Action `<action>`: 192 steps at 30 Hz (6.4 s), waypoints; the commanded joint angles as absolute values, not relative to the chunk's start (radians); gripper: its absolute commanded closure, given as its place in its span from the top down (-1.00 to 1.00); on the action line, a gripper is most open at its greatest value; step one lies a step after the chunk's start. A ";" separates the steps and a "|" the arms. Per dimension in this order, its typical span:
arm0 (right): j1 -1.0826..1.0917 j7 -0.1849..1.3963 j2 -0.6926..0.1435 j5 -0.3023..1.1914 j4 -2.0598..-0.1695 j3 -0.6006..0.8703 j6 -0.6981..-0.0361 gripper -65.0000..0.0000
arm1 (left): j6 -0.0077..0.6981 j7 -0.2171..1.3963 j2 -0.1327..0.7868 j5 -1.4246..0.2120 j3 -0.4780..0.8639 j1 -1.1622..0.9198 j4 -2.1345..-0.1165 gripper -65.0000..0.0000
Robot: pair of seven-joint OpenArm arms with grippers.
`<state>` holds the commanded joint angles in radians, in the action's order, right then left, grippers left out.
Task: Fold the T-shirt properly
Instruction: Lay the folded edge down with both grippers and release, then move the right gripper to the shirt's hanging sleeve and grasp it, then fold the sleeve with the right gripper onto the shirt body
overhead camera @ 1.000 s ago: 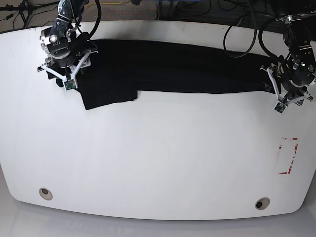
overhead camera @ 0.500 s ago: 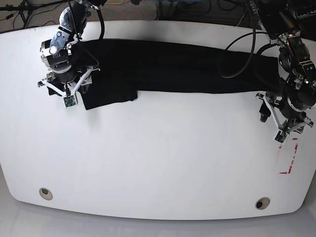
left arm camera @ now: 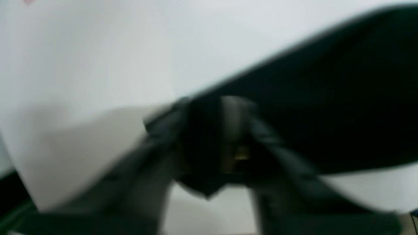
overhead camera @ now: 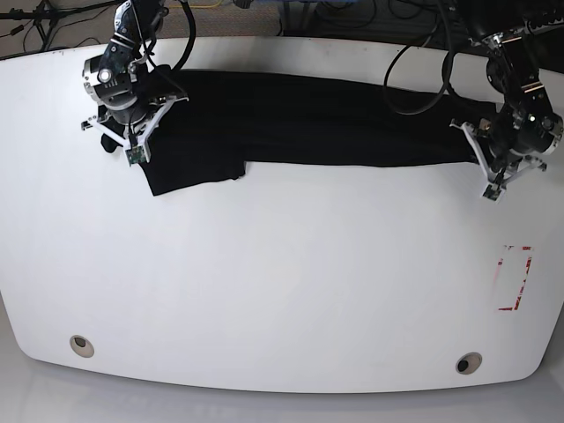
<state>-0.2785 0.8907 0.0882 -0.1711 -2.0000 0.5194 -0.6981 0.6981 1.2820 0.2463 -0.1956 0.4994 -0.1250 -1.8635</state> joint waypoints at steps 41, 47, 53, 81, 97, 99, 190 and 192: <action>-0.010 0.809 -0.085 -0.171 -1.722 0.624 -0.698 -0.55 | 0.698 1.135 0.263 -0.194 0.387 0.122 -1.425 -0.40; 0.059 0.905 -0.067 -0.171 -1.805 0.601 -0.698 0.06 | 0.698 1.135 0.262 -0.194 0.387 0.122 -1.425 -0.29; 0.150 0.905 -0.065 -0.174 -1.747 0.545 -0.698 0.57 | 0.698 1.132 0.262 -0.194 0.387 0.120 -1.425 -0.29; 0.374 0.590 -0.186 -0.173 -1.052 0.533 -0.698 0.65 | 0.698 1.130 0.262 -0.196 0.389 0.116 -1.425 -0.29; 0.341 0.591 -0.116 -0.173 -1.079 0.527 -0.698 -0.99 | 0.698 1.130 0.262 -0.196 0.389 0.116 -1.425 -0.29; 0.341 0.591 -0.114 -0.171 -1.099 0.527 -0.698 -1.00 | 0.698 1.130 0.262 -0.196 0.389 0.116 -1.425 -0.29; -0.005 1.179 0.058 -0.173 -2.038 0.737 -0.698 -0.04 | 0.698 1.129 0.259 -0.196 0.341 0.119 -1.420 -0.29; -0.002 1.179 0.062 -0.173 -2.038 0.736 -0.698 -0.04 | 0.698 1.129 0.257 -0.196 0.341 0.119 -1.422 -0.29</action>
<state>-0.0023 1.1792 0.0621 -0.1726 -2.0384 0.7357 -0.6981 0.6981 1.1285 0.2570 -0.1956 0.3414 0.1189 -1.4216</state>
